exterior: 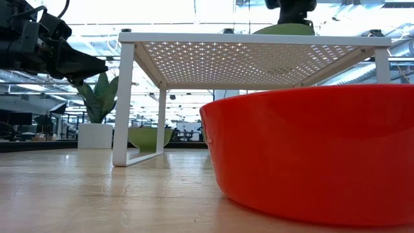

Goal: Pick & Place Mini bowls
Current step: Put the right white patterned bowl on the shelf, then stack the right white patterned bowl on top of the white patterned bowl on the shelf

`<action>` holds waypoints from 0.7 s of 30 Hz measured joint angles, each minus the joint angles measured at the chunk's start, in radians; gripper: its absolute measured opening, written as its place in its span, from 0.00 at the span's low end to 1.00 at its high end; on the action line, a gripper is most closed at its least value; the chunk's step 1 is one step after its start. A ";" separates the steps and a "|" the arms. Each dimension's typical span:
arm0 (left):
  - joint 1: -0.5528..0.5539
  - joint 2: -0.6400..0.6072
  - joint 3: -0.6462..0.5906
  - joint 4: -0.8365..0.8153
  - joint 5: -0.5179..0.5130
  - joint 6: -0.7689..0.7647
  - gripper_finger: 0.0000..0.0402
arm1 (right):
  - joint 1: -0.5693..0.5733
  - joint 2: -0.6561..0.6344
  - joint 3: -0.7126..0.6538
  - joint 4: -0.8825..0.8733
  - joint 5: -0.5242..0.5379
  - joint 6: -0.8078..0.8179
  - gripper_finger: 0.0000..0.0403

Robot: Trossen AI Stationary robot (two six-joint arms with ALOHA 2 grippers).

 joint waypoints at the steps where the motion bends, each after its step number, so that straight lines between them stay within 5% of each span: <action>1: 0.000 0.000 0.000 0.000 0.000 0.000 0.30 | 0.001 -0.017 0.000 -0.003 0.044 -0.016 0.39; 8: 0.000 0.000 0.000 0.000 0.000 0.000 0.30 | 0.018 -0.190 -0.075 0.116 0.284 -0.084 0.39; 21: 0.000 0.000 0.000 0.000 0.000 0.000 0.30 | 0.047 -0.553 -0.817 1.110 0.315 -0.337 0.39</action>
